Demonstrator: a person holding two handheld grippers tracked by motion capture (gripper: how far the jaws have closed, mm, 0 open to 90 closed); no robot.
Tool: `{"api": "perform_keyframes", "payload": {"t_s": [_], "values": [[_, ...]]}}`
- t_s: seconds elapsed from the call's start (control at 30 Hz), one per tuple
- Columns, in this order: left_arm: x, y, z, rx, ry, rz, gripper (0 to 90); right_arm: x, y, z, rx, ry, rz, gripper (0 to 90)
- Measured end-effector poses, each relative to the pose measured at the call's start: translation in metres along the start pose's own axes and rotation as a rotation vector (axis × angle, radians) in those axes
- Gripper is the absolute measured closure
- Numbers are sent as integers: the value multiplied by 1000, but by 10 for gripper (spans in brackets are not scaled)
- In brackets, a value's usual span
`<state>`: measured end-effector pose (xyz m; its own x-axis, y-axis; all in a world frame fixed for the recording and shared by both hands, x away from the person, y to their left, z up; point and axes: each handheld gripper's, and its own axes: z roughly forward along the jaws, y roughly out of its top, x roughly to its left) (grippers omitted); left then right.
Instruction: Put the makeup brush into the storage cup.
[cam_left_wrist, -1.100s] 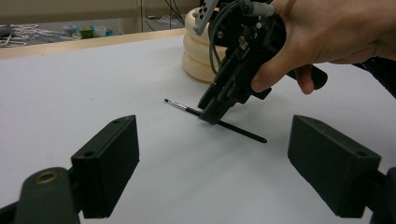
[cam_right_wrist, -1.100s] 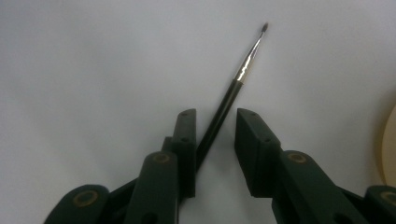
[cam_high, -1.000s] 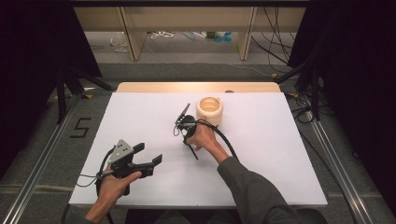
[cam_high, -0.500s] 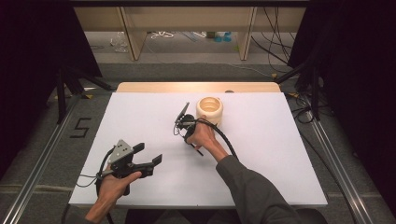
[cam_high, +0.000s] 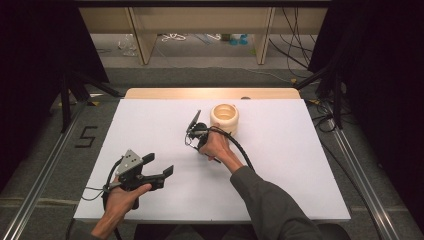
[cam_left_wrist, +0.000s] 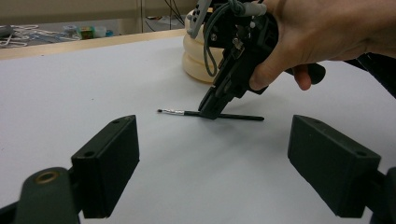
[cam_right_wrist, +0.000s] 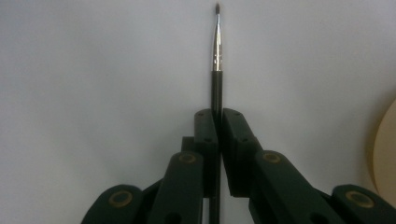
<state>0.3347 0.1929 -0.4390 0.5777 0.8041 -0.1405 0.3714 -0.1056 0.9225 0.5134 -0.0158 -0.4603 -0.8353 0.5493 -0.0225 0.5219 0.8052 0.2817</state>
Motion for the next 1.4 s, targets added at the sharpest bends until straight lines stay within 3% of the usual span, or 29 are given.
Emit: {"api": "perform_keyframes", "payload": {"t_s": [0.2, 0.23, 0.5, 0.8, 1.13, 1.4], "values": [[0, 0, 0, -1, -1, -1, 161, 0, 0, -1, -5, 7, 6, 855], [1, 0, 1, -7, -5, -3, 161, -2, -1, -1, -19, 10, -8, 855], [0, 0, 0, 2, 0, -1, 161, -3, -3, -16, -92, 36, 10, 856], [1, 0, 1, -2, -4, -3, 162, -9, -7, -40, -230, 80, 18, 856], [1, 0, 0, -1, -1, -4, 162, -18, -12, -58, -396, 93, 25, 855], [1, 0, 1, -1, -1, -4, 162, -23, -18, -69, -514, 111, 63, 855]]}}
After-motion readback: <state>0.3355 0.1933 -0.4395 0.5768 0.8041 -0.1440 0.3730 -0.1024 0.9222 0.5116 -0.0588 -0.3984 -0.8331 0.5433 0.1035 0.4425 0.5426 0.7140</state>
